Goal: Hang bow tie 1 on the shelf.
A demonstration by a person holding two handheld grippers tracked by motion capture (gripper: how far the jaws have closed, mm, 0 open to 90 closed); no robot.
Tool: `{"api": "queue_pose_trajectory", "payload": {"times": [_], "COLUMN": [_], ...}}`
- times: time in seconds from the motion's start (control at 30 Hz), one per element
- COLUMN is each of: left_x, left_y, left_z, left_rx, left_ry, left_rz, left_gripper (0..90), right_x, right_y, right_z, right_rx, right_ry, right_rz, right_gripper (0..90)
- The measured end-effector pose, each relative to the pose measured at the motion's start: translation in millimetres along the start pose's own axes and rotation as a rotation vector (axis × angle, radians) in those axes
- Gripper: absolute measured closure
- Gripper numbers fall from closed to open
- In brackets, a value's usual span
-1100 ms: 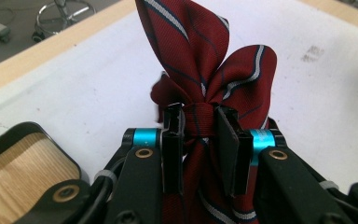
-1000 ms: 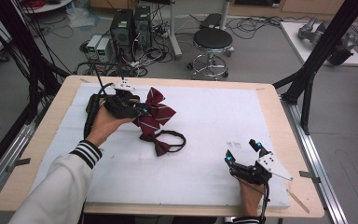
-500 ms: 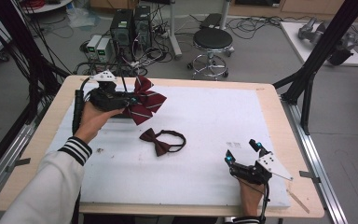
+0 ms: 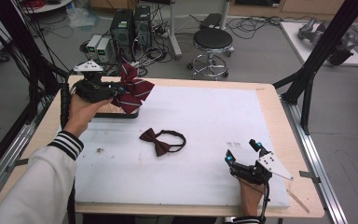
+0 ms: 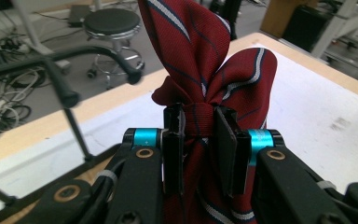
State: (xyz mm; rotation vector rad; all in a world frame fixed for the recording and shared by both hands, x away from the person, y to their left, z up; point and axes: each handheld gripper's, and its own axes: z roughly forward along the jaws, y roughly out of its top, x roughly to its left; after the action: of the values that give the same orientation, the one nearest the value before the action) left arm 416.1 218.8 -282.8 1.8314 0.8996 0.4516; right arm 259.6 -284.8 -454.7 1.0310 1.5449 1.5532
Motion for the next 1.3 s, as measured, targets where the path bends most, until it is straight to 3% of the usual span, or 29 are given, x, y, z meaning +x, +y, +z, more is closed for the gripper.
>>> {"api": "queue_pose_trajectory", "payload": {"times": [0.33,0.77,0.93,1.3], "left_x": [17.4,27.1,33.2,30.1], "left_y": [6.2,16.0,20.0,30.0], "left_z": [-6.2,-0.4,3.2,13.5], "left_rx": [-0.054,-0.078,-0.101,-0.130], "left_ry": [0.071,0.149,0.164,0.180], "left_rz": [-0.067,-0.094,-0.133,-0.140], "left_gripper": [73.8,73.7,73.7,73.8], "right_x": [-0.2,-0.2,-0.5,-0.8], "right_y": [0.0,-0.1,-0.1,-0.1], "right_z": [-0.1,-0.6,-0.5,-0.8], "right_rx": [-0.001,0.000,-0.002,-0.003], "right_ry": [0.002,0.004,0.004,0.004], "right_rz": [0.005,0.016,0.014,0.017], "right_gripper": [1.7,1.7,1.7,1.7]}}
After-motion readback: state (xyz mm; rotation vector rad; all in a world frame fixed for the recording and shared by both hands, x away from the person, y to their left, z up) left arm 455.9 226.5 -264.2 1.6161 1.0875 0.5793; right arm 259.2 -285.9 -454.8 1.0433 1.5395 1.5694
